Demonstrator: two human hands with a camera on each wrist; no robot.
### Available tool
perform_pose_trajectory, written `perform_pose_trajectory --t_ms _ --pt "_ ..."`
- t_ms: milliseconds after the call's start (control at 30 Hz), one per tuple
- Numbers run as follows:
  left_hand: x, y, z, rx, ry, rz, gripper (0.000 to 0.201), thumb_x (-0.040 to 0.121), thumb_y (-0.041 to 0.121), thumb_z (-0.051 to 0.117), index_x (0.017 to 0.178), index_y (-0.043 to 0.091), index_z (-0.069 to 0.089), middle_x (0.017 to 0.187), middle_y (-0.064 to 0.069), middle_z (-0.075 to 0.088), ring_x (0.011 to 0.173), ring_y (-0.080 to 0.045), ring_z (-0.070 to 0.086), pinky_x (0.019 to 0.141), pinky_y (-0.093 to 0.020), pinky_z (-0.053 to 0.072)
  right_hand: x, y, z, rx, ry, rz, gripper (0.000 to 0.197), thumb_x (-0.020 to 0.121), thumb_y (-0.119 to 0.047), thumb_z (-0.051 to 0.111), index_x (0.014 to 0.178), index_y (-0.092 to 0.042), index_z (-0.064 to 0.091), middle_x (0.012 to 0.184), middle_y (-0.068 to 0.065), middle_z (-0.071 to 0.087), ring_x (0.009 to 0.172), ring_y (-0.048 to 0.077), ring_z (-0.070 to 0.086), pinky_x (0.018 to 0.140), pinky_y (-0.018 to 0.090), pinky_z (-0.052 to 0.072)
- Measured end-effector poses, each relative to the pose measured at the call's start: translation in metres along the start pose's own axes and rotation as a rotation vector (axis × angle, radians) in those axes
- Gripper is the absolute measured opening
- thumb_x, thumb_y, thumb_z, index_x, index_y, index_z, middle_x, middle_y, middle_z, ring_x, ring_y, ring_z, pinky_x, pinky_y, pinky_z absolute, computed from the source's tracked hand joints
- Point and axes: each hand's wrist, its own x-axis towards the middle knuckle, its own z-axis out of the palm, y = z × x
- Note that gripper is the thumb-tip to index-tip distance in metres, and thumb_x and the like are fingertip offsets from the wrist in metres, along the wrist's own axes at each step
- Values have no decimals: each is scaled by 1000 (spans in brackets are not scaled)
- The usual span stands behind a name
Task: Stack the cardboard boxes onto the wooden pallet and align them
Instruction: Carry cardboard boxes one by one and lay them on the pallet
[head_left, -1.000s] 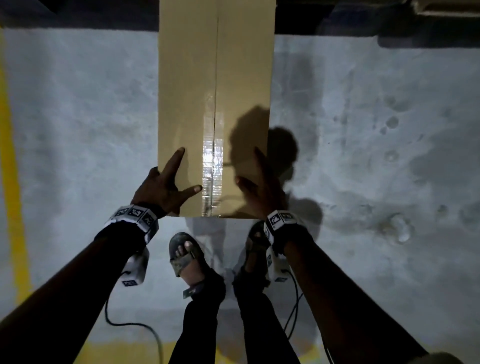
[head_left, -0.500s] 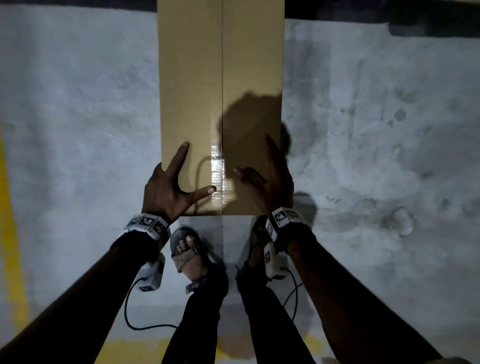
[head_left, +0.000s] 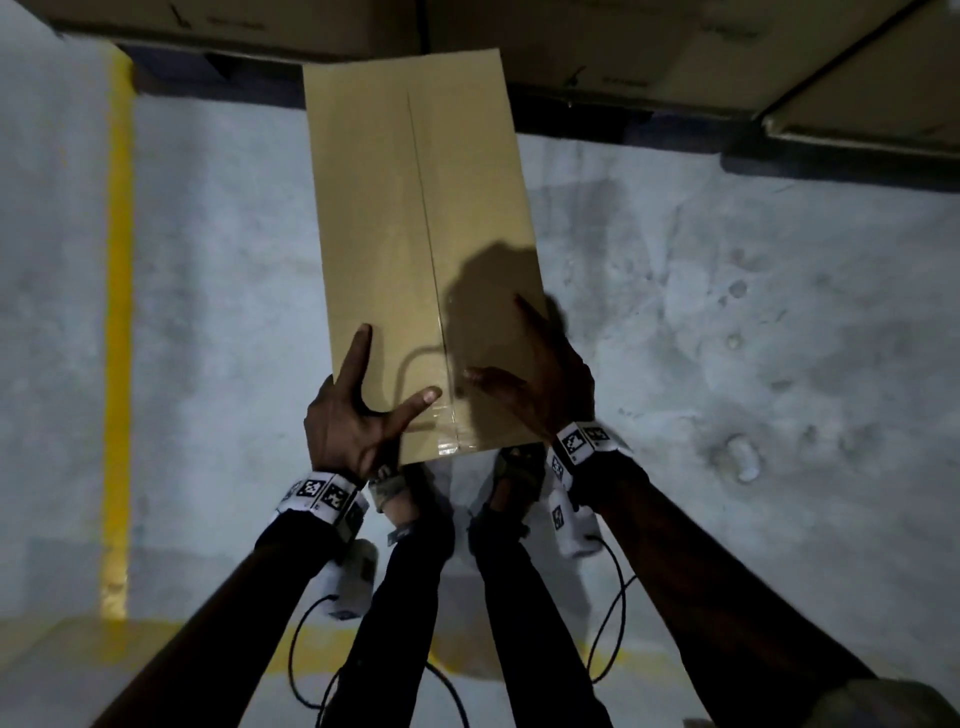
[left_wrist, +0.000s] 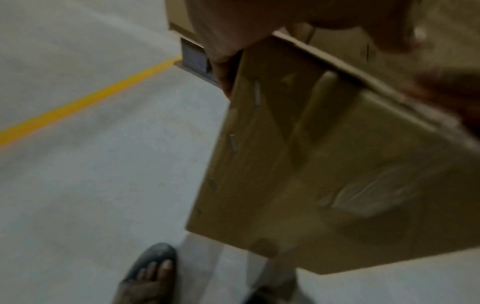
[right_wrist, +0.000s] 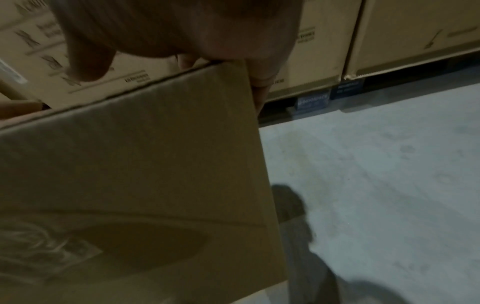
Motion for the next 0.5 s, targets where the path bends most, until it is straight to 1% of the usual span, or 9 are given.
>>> perform_pose_trajectory --t_ms 100,167,267,333,367,433,467,500 --pt "-29 29 -37 -21 28 -3 112 58 100 59 154 63 15 121 -19 67 116 -39 63 95 -48 55 -23 -35 -34 -12 -6 18 107 67 -85 72 154 -63 14 165 -6 32 144 25 43 111 47 45" --pt "-48 49 -68 -22 51 0 113 57 99 62 154 63 16 121 -22 67 116 -41 63 94 -49 55 -43 -66 -60 -10 0 12 106 67 -85 72 154 -61 17 158 -6 41 139 24 48 109 42 44" --pt "-80 80 -115 -42 77 2 112 60 92 70 155 60 20 114 -18 67 108 -39 64 89 -44 55 -76 -111 -100 8 17 -8 105 67 -85 72 155 -57 21 154 -9 46 136 21 52 108 38 45" --pt "-104 100 -152 -49 101 15 111 61 91 69 156 59 21 111 -17 66 106 -39 63 87 -42 53 -99 -144 -128 -14 22 -72 106 66 -90 66 156 -56 21 155 -12 46 137 18 51 109 40 46" --pt "-118 110 -171 -47 120 18 111 61 92 68 156 58 22 110 -17 66 107 -38 63 87 -42 52 -110 -162 -143 -36 20 -93 107 65 -93 62 156 -56 21 154 -10 46 137 19 51 109 42 46" --pt "-142 124 -202 -44 177 27 112 61 93 66 157 56 23 110 -16 66 107 -37 64 87 -42 53 -133 -195 -168 -66 21 -118 104 66 -95 56 156 -57 19 149 -3 52 134 25 53 104 45 50" --pt "-156 133 -221 -49 208 34 112 60 93 67 157 56 24 113 -15 66 109 -37 64 88 -43 54 -147 -214 -181 -74 32 -148 101 68 -94 54 156 -58 19 145 0 56 132 28 55 102 47 51" --pt "-170 141 -237 -55 226 35 112 60 93 67 157 56 23 117 -15 66 112 -37 63 90 -44 53 -160 -229 -192 -70 47 -186 99 70 -94 53 157 -57 20 143 1 59 135 29 53 102 49 52"
